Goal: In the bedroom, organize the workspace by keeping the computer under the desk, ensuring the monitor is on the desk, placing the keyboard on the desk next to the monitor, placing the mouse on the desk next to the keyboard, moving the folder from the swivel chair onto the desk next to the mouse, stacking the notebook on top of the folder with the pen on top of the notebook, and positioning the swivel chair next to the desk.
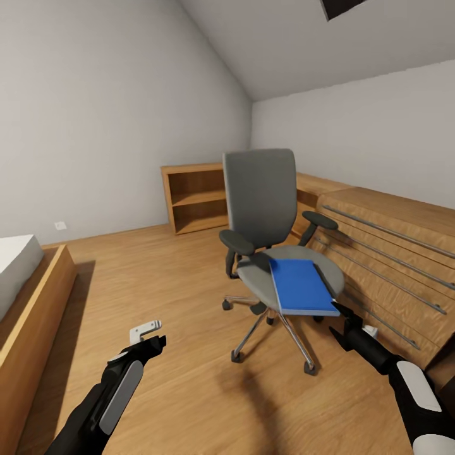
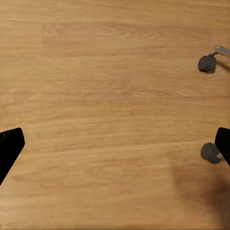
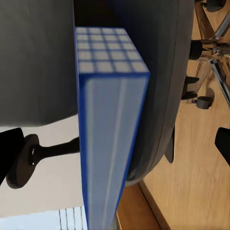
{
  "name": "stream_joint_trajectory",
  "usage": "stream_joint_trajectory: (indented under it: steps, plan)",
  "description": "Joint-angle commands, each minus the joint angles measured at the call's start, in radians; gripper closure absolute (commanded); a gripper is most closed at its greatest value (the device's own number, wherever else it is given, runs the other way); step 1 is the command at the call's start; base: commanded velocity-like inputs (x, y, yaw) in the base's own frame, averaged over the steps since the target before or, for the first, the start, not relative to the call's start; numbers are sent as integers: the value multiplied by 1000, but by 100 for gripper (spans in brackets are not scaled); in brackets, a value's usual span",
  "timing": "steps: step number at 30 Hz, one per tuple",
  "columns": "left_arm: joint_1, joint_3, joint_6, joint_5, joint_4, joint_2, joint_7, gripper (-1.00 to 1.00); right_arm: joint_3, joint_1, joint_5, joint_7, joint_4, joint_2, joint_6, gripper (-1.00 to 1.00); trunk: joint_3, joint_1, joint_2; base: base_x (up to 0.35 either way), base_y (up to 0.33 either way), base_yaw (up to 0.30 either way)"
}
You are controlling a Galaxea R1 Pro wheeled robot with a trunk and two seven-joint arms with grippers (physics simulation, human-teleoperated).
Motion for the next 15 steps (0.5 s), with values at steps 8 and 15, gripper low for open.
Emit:
stream_joint_trajectory:
  steps: [8,15]
  plan:
    - [-1,-2,1,11,-1,2,10,-100,-3,-1,3,3,0,0,6,-100,-1,0,0,-5,7,0]
    - [-1,-3,0,10,-1,3,10,-100,-3,-1,4,3,0,0,6,-100,-1,0,0,94,19,0]
